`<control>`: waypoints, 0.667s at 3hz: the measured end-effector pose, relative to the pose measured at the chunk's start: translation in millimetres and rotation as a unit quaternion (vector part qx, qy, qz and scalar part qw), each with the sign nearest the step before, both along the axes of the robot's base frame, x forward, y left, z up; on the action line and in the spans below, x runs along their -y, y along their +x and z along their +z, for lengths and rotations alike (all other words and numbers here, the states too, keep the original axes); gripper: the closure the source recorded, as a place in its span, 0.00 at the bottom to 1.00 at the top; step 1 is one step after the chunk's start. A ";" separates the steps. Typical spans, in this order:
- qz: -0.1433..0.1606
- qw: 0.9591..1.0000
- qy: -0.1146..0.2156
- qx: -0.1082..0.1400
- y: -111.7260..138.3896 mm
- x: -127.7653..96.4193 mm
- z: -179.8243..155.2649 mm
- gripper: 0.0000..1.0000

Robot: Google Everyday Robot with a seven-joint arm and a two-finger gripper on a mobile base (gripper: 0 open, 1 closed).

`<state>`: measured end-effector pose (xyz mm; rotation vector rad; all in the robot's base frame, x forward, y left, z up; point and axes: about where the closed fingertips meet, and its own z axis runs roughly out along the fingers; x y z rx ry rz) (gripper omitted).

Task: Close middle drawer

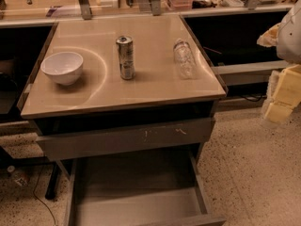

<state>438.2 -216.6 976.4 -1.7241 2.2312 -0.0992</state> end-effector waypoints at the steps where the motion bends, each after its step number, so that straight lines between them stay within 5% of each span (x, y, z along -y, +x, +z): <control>1: 0.000 1.000 0.000 0.000 0.0 0.0 0.0 0.00; 2: 0.000 1.000 0.000 0.000 0.0 0.0 0.0 0.18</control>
Offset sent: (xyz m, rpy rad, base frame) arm 0.0000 0.0000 0.0000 0.0000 0.0000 0.0000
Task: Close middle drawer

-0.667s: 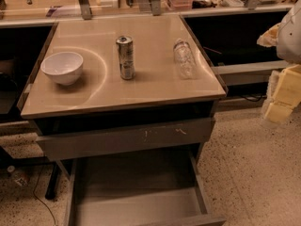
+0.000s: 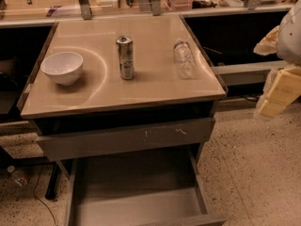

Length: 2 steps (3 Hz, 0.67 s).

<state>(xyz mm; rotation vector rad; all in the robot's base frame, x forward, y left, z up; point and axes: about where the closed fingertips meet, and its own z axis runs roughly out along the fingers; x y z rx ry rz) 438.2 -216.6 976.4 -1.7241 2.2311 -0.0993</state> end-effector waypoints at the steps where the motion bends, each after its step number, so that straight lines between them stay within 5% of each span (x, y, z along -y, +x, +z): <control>1: 0.000 1.000 0.000 0.000 0.0 0.0 0.0 0.41; 2: 0.000 1.000 0.000 0.000 0.0 0.0 0.0 0.65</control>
Offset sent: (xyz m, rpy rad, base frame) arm 0.0000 0.0000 0.0000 0.0000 0.0000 0.0000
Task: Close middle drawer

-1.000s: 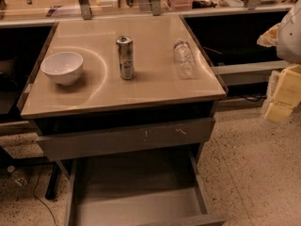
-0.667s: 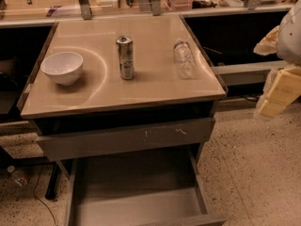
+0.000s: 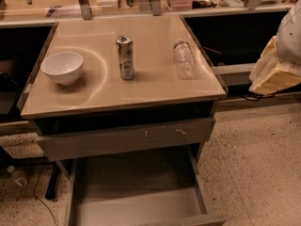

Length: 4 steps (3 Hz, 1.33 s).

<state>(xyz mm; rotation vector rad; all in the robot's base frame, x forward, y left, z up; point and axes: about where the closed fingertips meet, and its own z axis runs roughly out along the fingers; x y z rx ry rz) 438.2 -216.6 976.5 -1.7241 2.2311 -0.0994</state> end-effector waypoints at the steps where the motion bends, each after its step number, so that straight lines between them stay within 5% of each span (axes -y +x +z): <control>1: 0.000 1.000 0.000 0.000 0.0 0.0 0.0 0.88; 2: -0.008 1.000 -0.009 0.011 1.0 4.3 4.0 1.00; 3: -0.032 0.999 -0.001 0.005 -25.4 11.4 -10.3 1.00; 4: -0.064 0.997 0.015 -0.049 -65.9 18.6 -68.0 1.00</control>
Offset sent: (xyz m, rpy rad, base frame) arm 0.0018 -0.0120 0.0040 -0.0421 -0.0281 -0.0358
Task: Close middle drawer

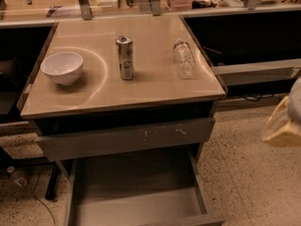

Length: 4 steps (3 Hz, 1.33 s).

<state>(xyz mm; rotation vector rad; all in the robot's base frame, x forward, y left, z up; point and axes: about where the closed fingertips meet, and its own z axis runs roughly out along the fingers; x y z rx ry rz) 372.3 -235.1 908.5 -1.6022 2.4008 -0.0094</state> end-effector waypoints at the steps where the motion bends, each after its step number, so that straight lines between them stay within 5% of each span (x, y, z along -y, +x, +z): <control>1: -0.017 0.997 0.022 -0.066 -27.7 -0.5 -74.8 1.00; 3: -0.017 0.996 0.020 -0.083 -37.3 0.3 -89.5 1.00; 4: -0.020 0.990 0.048 -0.133 -54.4 -11.0 -133.5 1.00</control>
Offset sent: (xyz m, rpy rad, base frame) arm -0.0247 0.0004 -0.0665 0.0392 0.1167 -0.0302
